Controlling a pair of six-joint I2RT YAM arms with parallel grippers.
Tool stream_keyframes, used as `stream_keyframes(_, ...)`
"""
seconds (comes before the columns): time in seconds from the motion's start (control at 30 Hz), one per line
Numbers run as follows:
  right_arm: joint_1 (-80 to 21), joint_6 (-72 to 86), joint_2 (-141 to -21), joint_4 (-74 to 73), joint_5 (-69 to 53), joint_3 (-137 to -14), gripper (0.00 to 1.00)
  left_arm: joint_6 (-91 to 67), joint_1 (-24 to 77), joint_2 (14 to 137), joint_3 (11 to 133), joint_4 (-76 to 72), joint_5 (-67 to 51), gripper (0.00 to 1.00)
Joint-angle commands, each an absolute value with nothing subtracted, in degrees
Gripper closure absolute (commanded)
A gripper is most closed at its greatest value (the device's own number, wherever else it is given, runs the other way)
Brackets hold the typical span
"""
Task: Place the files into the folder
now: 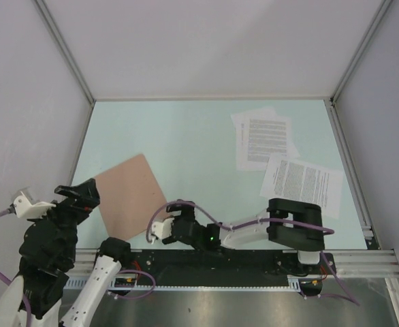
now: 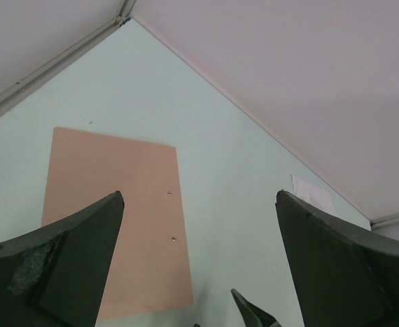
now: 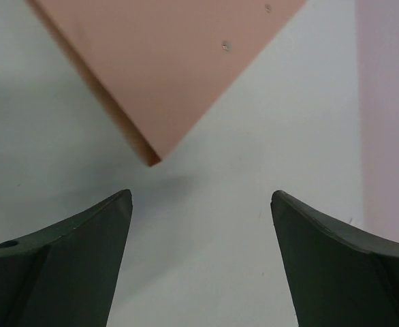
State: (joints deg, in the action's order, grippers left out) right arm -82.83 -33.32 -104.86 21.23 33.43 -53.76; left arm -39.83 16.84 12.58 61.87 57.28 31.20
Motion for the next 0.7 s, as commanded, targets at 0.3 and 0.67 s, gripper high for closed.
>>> stream_keyframes(0.3, -86.6, -59.8, -117.8, 35.0, 30.6, -59.0, 0.13, -34.6, 19.5, 10.2, 60.8, 55.4, 36.4, 0.0)
stream_keyframes(0.67, -84.7, -64.4, -124.3, 42.0, 30.5, -64.1, 0.49, -34.5, 20.5, 9.5, 60.0, 55.6, 36.7, 0.01)
